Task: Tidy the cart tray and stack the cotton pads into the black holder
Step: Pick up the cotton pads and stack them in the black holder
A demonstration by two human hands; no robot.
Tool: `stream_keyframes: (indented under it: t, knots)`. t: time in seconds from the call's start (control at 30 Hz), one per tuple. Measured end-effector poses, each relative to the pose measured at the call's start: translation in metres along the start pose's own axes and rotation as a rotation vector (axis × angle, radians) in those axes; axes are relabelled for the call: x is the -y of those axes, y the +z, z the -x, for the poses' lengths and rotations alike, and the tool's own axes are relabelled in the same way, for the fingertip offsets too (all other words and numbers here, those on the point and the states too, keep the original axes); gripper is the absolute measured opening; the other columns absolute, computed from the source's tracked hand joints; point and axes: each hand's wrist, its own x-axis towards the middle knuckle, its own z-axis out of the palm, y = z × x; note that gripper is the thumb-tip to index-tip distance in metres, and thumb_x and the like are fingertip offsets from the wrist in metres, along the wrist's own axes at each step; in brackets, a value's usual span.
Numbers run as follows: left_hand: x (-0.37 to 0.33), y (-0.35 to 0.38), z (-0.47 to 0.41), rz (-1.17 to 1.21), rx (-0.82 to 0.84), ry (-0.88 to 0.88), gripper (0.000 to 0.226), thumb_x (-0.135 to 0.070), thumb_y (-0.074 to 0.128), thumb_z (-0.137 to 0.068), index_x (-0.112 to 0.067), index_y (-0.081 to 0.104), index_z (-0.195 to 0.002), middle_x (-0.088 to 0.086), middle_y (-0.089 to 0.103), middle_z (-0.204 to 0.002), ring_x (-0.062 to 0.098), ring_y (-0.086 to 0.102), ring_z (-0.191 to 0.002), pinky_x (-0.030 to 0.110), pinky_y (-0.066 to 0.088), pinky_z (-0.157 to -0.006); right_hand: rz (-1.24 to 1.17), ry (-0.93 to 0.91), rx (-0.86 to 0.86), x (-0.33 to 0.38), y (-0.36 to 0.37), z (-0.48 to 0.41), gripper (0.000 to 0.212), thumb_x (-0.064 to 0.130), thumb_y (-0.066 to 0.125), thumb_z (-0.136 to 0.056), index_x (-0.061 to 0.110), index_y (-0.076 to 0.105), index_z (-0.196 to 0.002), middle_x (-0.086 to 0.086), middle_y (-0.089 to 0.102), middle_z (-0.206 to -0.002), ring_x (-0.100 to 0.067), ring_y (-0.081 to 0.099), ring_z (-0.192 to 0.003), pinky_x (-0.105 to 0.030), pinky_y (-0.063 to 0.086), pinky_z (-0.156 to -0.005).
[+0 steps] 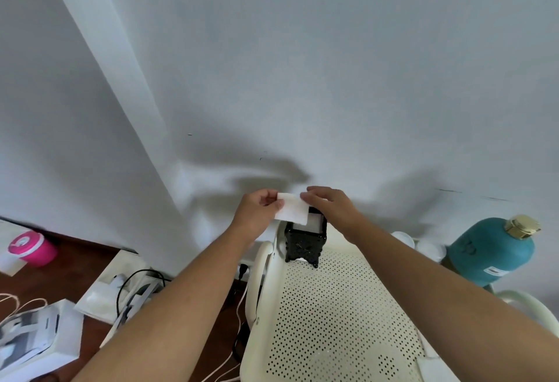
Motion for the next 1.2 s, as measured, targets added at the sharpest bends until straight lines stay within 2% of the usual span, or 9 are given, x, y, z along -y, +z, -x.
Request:
stream_keyframes:
  t: [0.1,0.2,0.37,0.47,0.57,0.73,0.83,1.07,1.2]
  knots:
    - [-0.001,0.010,-0.002,0.018,0.036,0.001,0.021,-0.007,0.064,-0.086,-0.006,0.064,-0.107,0.002,0.067,-0.091,0.013,0.060,-0.082,0.021,0.047,-0.073,0.017,0.008,-0.024,0.000,-0.002,0.001,0.016,0.022,0.069,-0.082,0.008,0.065,-0.076,0.000,0.058,-0.128,-0.017,0.055,-0.111,-0.030,0.045,-0.091]
    - [0.002,0.012,-0.005,-0.178,0.131,0.052,0.033,-0.013,0.068,-0.081,-0.025,0.058,-0.110,-0.005,0.064,-0.107,0.012,0.058,-0.103,0.024,0.045,-0.085,0.058,0.025,-0.092,-0.007,-0.008,-0.001,0.023,0.022,0.069,-0.082,-0.001,0.066,-0.083,-0.001,0.057,-0.129,-0.020,0.056,-0.112,-0.041,0.048,-0.097]
    - [0.016,0.005,-0.005,-0.644,0.319,0.118,0.079,-0.031,0.075,-0.071,-0.034,0.034,-0.138,-0.002,0.036,-0.140,0.015,0.032,-0.131,0.032,0.029,-0.106,0.195,0.074,-0.077,-0.020,-0.013,0.001,0.020,0.029,0.070,-0.080,0.015,0.064,-0.067,0.003,0.054,-0.134,-0.019,0.054,-0.115,-0.047,0.041,-0.103]
    - [0.018,0.006,-0.005,-0.692,0.335,0.131,0.083,-0.029,0.076,-0.071,-0.030,0.032,-0.141,0.002,0.035,-0.142,0.020,0.031,-0.134,0.038,0.029,-0.111,0.311,0.072,-0.074,-0.025,-0.008,0.001,0.032,0.033,0.068,-0.079,0.013,0.057,-0.057,0.006,0.056,-0.130,-0.019,0.054,-0.115,-0.048,0.039,-0.102]
    - [0.019,0.006,-0.006,-0.695,0.317,0.134,0.079,-0.027,0.075,-0.073,-0.032,0.034,-0.140,0.002,0.035,-0.143,0.020,0.031,-0.134,0.038,0.030,-0.111,0.449,0.063,-0.122,-0.025,-0.003,0.001,0.034,0.039,0.067,-0.077,0.024,0.051,-0.051,0.011,0.055,-0.126,-0.017,0.050,-0.117,-0.041,0.036,-0.099]
    - [0.018,0.004,-0.007,-0.683,0.315,0.155,0.077,-0.026,0.077,-0.073,-0.032,0.037,-0.138,0.003,0.036,-0.142,0.020,0.033,-0.134,0.035,0.029,-0.110,0.595,-0.038,-0.223,-0.031,0.003,0.001,0.014,0.033,0.070,-0.075,0.025,0.059,-0.075,0.009,0.055,-0.124,-0.018,0.042,-0.120,-0.032,0.022,-0.087]
    - [0.018,0.004,-0.006,-0.664,0.313,0.155,0.076,-0.025,0.077,-0.072,-0.032,0.038,-0.137,0.002,0.038,-0.140,0.020,0.034,-0.133,0.034,0.029,-0.109,0.609,-0.099,-0.264,-0.034,0.004,0.001,0.016,0.023,0.068,-0.073,0.023,0.055,-0.083,0.006,0.056,-0.121,-0.021,0.041,-0.120,-0.030,0.021,-0.086]
    - [0.016,0.004,-0.007,-0.680,0.318,0.145,0.077,-0.024,0.078,-0.071,-0.032,0.038,-0.137,0.003,0.037,-0.141,0.020,0.034,-0.133,0.032,0.028,-0.107,0.685,-0.189,-0.157,-0.036,0.000,0.001,0.013,0.029,0.061,-0.084,0.034,0.071,-0.091,0.007,0.048,-0.138,-0.019,0.031,-0.132,-0.036,0.020,-0.100]
    - [0.012,0.003,-0.006,-0.722,0.328,0.140,0.081,-0.026,0.079,-0.070,-0.032,0.037,-0.138,0.002,0.035,-0.143,0.021,0.032,-0.135,0.035,0.029,-0.109,0.617,-0.200,-0.180,-0.029,-0.008,0.006,0.018,0.023,0.055,-0.090,0.029,0.071,-0.096,0.004,0.051,-0.136,-0.020,0.035,-0.130,-0.035,0.023,-0.101]
